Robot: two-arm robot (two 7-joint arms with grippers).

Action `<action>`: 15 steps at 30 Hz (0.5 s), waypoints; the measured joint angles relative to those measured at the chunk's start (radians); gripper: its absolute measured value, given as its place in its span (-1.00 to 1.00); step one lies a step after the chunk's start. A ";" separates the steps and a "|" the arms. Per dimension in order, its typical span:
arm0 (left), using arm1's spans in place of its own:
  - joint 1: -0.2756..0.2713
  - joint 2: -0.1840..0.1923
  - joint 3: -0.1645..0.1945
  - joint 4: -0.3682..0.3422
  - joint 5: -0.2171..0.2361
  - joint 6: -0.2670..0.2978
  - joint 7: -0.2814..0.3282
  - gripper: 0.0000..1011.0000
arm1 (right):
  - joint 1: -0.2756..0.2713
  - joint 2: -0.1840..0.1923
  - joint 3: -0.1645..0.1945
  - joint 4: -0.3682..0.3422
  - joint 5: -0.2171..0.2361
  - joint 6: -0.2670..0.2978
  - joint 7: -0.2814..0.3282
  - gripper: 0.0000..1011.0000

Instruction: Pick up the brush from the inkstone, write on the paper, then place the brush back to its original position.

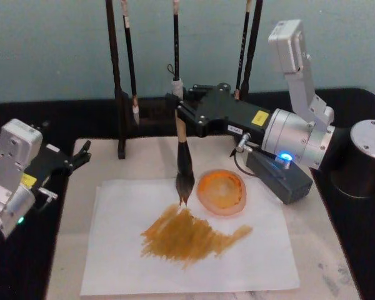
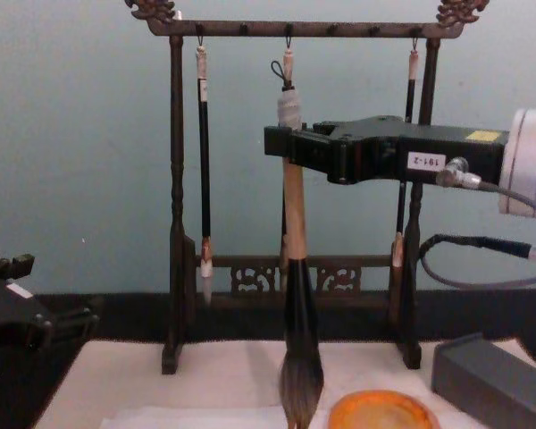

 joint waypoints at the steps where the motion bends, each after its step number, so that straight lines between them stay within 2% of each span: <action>1: 0.000 0.000 0.000 0.000 0.000 0.000 0.000 1.00 | 0.000 0.000 0.000 0.000 0.000 0.000 0.000 -0.68; 8: 0.000 0.000 0.000 0.000 0.000 0.000 0.000 1.00 | 0.001 -0.001 -0.001 0.000 -0.001 -0.001 0.001 -0.68; 15: 0.000 0.000 0.000 0.000 0.000 0.000 0.000 1.00 | 0.021 -0.033 -0.011 0.011 -0.011 0.005 0.057 -0.68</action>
